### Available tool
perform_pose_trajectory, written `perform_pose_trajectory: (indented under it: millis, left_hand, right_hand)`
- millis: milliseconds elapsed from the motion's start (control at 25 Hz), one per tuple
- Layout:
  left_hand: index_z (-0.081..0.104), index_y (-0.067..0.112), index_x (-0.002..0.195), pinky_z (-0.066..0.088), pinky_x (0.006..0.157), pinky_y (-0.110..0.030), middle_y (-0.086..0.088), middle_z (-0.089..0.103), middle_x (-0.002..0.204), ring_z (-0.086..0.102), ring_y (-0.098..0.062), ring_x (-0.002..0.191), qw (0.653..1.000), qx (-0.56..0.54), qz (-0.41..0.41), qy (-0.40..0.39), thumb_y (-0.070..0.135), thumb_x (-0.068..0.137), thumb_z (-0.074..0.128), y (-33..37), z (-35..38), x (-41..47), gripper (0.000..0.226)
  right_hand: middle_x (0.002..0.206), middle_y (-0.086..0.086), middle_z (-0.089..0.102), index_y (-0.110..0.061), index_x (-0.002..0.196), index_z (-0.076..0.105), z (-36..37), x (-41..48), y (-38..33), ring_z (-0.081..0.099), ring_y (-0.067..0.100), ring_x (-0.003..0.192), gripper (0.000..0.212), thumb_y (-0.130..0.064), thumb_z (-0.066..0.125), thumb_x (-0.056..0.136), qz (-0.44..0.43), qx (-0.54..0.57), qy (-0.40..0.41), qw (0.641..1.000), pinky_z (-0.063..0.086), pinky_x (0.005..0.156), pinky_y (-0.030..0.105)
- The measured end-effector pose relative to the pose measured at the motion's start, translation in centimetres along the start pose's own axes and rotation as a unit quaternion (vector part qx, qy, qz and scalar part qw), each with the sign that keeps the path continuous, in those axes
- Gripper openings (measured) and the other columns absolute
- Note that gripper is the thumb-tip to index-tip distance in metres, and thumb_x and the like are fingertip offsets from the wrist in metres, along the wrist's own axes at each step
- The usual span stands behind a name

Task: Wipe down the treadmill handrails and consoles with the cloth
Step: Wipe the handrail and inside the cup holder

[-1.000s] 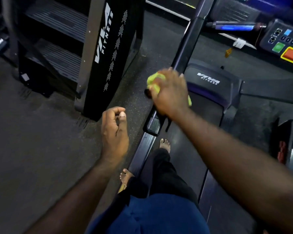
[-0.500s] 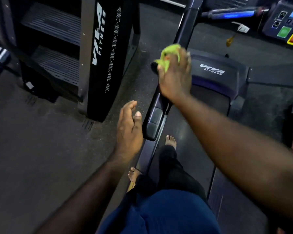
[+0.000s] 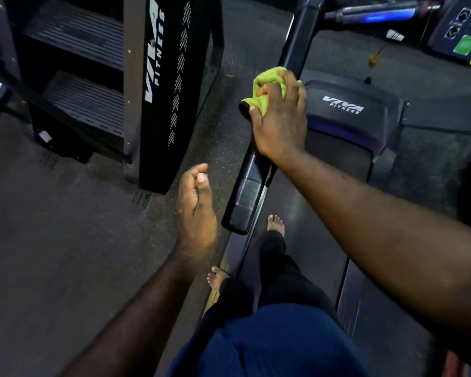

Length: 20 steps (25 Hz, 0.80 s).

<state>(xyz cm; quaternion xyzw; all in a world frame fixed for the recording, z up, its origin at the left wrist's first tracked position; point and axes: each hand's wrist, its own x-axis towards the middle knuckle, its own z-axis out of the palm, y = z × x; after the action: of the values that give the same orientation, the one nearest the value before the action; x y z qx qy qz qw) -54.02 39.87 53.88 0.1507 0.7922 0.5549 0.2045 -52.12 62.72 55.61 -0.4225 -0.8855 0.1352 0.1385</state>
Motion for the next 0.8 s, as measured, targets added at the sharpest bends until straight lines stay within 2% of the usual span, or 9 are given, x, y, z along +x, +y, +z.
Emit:
perform_pose_trajectory:
  millis: [120,240,320,400,440,520,600,720,800]
  left_hand:
    - [0.059,0.025,0.134,0.049,0.107,-0.058,0.006,0.060,0.137,0.057,-0.016,0.130,1.000,-0.016,-0.014,0.012,0.053,0.106,0.036,-0.2,0.3,-0.7,0.046]
    - [0.061,0.017,0.134,0.047,0.108,-0.056,0.001,0.062,0.136,0.058,-0.020,0.128,1.000,-0.002,-0.006,0.006,0.051,0.107,0.037,0.0,0.7,-0.4,0.050]
    - [0.058,0.018,0.138,0.046,0.112,-0.039,0.001,0.059,0.139,0.056,-0.014,0.129,0.999,0.021,0.015,-0.033,0.046,0.109,0.036,0.7,1.3,-0.2,0.046]
    - [0.054,0.016,0.145,0.038,0.111,-0.015,0.002,0.054,0.145,0.050,-0.006,0.131,0.995,0.077,0.031,-0.062,0.036,0.112,0.039,1.4,2.1,0.0,0.042]
    - [0.052,0.014,0.148,0.034,0.111,-0.012,0.001,0.052,0.148,0.047,-0.005,0.133,0.991,0.107,0.037,-0.073,0.029,0.112,0.042,1.7,2.6,0.0,0.040]
    - [0.050,0.011,0.149,0.030,0.118,-0.017,-0.003,0.048,0.153,0.044,-0.011,0.140,0.981,0.148,0.076,-0.099,0.015,0.109,0.050,2.3,3.9,0.6,0.041]
    - [0.053,0.006,0.145,0.029,0.122,-0.020,-0.007,0.049,0.153,0.045,-0.016,0.142,0.974,0.163,0.115,-0.105,0.006,0.102,0.055,2.5,4.9,2.1,0.043]
    - [0.050,0.004,0.147,0.032,0.123,-0.030,-0.010,0.047,0.154,0.044,-0.020,0.143,0.963,0.186,0.146,-0.126,0.015,0.104,0.054,3.8,6.4,4.5,0.045]
    - [0.043,0.006,0.153,0.030,0.125,-0.032,-0.010,0.040,0.160,0.038,-0.021,0.147,0.951,0.216,0.159,-0.156,0.022,0.108,0.051,4.7,7.6,5.5,0.049]
  right_hand:
    - [0.167,0.017,0.027,-0.016,0.142,0.053,0.3,-8.5,-2.1,0.021,0.045,0.155,0.048,-0.041,0.055,0.102,0.018,0.041,-0.001,0.999,0.025,0.126,0.056]
    - [0.164,0.018,0.030,-0.012,0.137,0.058,-0.3,-17.3,-3.4,0.018,0.042,0.157,0.042,-0.039,0.053,0.105,-0.062,0.078,-0.029,0.995,0.020,0.128,0.054]
    - [0.161,0.021,0.035,-0.010,0.135,0.059,0.0,-12.0,-2.0,0.024,0.046,0.153,0.041,-0.037,0.054,0.104,-0.071,0.062,-0.015,0.995,0.023,0.127,0.055]
    - [0.161,0.022,0.036,-0.011,0.135,0.058,0.8,-2.7,-0.4,0.029,0.046,0.151,0.043,-0.038,0.055,0.101,-0.028,0.044,0.006,0.999,0.021,0.128,0.052]
    - [0.162,0.019,0.035,-0.014,0.134,0.058,0.9,0.9,0.5,0.030,0.044,0.151,0.043,-0.040,0.055,0.099,-0.020,0.032,0.015,0.999,0.019,0.130,0.049]
    - [0.165,0.015,0.033,-0.017,0.134,0.058,1.1,3.0,1.3,0.028,0.040,0.153,0.041,-0.041,0.056,0.099,-0.008,0.035,0.021,0.999,0.015,0.130,0.046]
    - [0.167,0.016,0.028,-0.016,0.139,0.055,1.1,-0.8,0.7,0.024,0.041,0.154,0.042,-0.037,0.055,0.103,0.002,0.053,0.027,0.998,0.016,0.131,0.050]
    - [0.167,0.015,0.025,-0.018,0.140,0.054,0.7,-3.4,2.2,0.019,0.043,0.155,0.042,-0.040,0.050,0.105,-0.061,0.052,-0.007,0.997,0.018,0.130,0.053]
    - [0.166,0.013,0.031,-0.021,0.139,0.057,0.6,2.1,3.7,0.020,0.044,0.156,0.042,-0.042,0.047,0.104,-0.120,0.013,-0.021,0.993,0.017,0.130,0.051]
